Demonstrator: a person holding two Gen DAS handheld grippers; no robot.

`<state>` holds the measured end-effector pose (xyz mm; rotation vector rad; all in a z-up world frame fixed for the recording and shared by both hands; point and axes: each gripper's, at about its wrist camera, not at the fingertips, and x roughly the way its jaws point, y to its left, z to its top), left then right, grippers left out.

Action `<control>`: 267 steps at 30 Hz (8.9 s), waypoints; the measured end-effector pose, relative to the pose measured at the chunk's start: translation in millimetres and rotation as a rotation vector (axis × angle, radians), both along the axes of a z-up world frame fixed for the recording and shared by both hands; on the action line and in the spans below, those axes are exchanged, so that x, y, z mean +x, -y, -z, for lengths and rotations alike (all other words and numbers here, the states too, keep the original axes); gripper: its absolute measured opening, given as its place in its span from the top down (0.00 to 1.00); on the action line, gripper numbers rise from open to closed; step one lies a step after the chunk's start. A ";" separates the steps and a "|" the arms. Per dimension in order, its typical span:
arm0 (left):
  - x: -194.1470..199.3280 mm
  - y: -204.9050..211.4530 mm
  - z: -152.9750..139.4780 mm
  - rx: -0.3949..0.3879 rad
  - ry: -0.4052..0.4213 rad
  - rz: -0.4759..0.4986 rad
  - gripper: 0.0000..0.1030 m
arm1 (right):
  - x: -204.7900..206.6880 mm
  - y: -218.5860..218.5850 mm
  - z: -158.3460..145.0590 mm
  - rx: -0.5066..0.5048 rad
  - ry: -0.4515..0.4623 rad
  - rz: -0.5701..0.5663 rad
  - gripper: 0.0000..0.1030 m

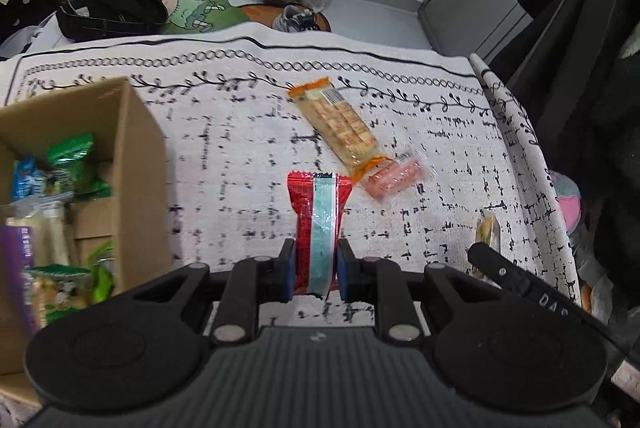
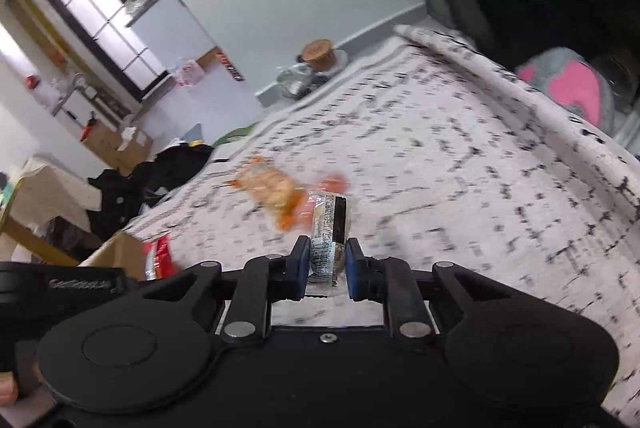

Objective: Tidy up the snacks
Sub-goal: 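Grasp the red-and-teal bar with the left tool while the right tool grasps the small clear packet, then carry both held snacks into the cardboard box and open both tools, then move both tools back over the orange biscuit bar and orange packet, then grasp the orange biscuit bar with the left tool while the right tool grasps the orange packet, then carry both snacks into the cardboard box and open both tools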

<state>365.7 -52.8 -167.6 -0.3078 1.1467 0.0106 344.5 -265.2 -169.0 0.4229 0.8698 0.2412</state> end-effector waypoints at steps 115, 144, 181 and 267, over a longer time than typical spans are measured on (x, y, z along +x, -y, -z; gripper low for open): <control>-31.7 -33.2 -54.7 0.027 0.095 -0.044 0.00 | -26.0 11.8 -28.0 -0.094 0.073 0.015 0.01; 64.7 -10.6 20.8 0.014 0.072 -0.061 0.33 | 84.8 -10.9 67.4 0.191 -0.114 0.053 0.49; 99.7 20.2 55.3 0.100 0.026 -0.105 0.85 | 75.6 2.0 44.6 0.131 -0.098 0.050 0.80; -99.3 -146.1 -37.6 -0.093 0.053 -0.282 0.58 | -47.5 -127.0 -49.0 0.133 0.090 -0.186 0.80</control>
